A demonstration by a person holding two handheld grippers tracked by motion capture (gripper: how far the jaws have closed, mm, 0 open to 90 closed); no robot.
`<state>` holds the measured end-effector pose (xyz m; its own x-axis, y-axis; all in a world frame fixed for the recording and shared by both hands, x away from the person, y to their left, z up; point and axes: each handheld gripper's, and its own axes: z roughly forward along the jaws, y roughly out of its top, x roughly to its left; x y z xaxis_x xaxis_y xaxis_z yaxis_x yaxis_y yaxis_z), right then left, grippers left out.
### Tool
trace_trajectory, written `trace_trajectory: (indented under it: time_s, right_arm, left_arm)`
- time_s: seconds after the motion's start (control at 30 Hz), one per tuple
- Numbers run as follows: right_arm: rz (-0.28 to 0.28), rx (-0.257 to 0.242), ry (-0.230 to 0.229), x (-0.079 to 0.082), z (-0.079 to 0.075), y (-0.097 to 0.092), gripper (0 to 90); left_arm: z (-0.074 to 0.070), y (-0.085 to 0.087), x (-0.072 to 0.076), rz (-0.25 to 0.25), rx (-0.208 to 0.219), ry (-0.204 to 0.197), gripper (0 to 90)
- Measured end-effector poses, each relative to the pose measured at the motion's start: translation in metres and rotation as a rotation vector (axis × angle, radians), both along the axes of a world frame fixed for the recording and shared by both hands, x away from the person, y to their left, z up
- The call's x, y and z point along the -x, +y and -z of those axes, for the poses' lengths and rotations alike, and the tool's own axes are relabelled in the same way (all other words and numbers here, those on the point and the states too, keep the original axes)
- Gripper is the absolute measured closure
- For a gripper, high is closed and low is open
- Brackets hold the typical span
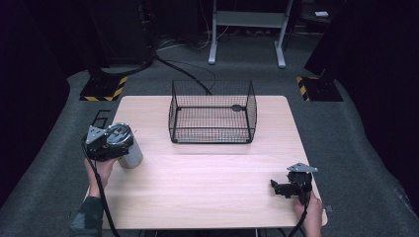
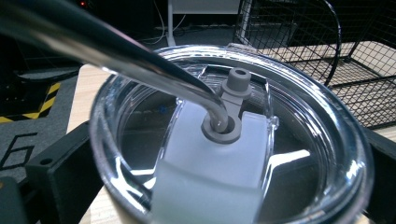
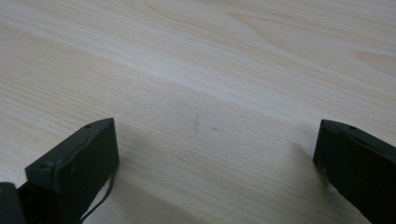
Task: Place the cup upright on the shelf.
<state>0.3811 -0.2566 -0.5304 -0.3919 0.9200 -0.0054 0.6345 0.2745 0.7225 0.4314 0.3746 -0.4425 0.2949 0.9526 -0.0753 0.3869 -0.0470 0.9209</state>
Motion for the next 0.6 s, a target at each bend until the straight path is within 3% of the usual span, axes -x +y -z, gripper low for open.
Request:
trace_trajectory:
  time_s: [0.37,0.5,0.6]
  right_arm:
    - [0.0,0.0,0.0,0.0,0.0,0.0,0.0]
    - [0.0,0.0,0.0,0.0,0.0,0.0,0.0]
    - [0.0,0.0,0.0,0.0,0.0,0.0,0.0]
  left_arm:
    - [0.0051,-0.0034,-0.0054,-0.019,0.014,-0.046,1.2]
    - [0.0075,-0.0053,-0.0065,-0.021,-0.025,-0.029,1.6]
    - [0.0096,-0.0056,-0.0068,-0.023,-0.028,-0.038,2.2]
